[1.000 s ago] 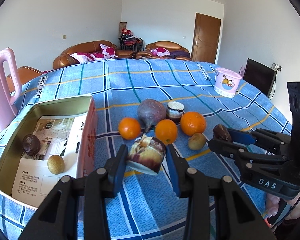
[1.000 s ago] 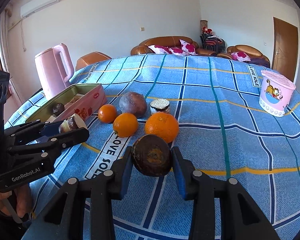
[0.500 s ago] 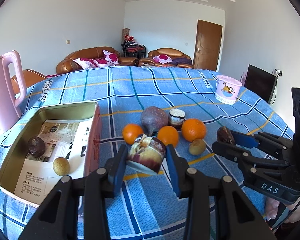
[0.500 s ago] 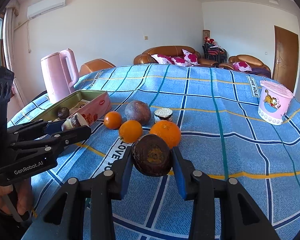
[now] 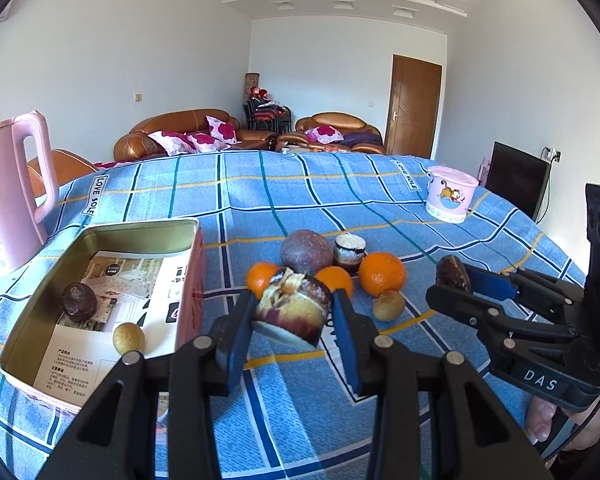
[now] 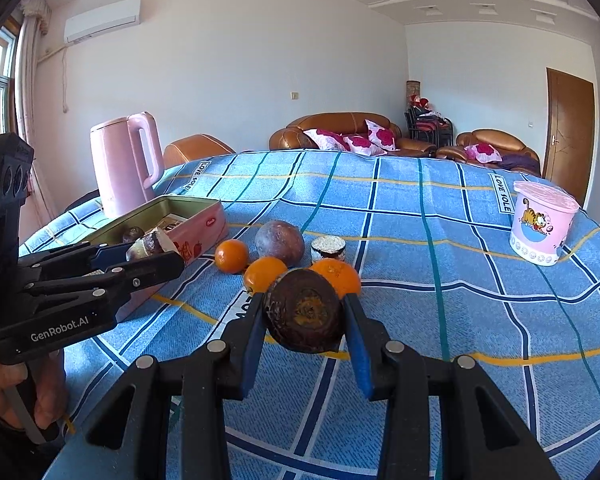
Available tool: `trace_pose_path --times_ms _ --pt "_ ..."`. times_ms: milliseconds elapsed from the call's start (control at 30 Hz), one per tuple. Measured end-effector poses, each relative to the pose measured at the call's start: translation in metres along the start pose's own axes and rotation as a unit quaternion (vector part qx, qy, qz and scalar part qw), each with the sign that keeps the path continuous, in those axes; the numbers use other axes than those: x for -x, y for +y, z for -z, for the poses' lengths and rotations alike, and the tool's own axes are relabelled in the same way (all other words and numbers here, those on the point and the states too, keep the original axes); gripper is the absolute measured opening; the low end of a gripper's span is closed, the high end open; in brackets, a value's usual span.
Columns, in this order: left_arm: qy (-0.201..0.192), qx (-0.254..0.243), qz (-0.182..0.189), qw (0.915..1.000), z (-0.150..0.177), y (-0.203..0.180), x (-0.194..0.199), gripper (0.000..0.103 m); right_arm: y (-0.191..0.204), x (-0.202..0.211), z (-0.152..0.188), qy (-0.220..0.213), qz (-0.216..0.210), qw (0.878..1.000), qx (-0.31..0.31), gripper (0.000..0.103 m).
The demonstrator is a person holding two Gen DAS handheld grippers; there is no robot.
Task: Organize fruits
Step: 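Lift the muffin with the left gripper while the right gripper lifts the passion fruit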
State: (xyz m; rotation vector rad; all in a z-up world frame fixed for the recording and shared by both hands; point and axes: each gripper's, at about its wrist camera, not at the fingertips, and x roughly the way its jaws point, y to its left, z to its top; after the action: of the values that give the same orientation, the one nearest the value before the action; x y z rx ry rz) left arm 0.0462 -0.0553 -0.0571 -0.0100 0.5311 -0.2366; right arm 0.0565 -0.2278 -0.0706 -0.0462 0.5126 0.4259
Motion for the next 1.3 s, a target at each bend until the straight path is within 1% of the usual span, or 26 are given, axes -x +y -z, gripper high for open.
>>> trace_pose_path --times_ms 567,1300 --pt "-0.021 0.000 0.003 0.9998 -0.001 -0.001 0.006 0.041 0.004 0.011 0.002 -0.033 0.000 0.999 0.010 0.040" --pt "-0.060 -0.013 -0.009 0.9981 0.002 -0.006 0.020 0.041 0.008 0.021 0.004 -0.072 0.002 0.997 0.023 0.040"
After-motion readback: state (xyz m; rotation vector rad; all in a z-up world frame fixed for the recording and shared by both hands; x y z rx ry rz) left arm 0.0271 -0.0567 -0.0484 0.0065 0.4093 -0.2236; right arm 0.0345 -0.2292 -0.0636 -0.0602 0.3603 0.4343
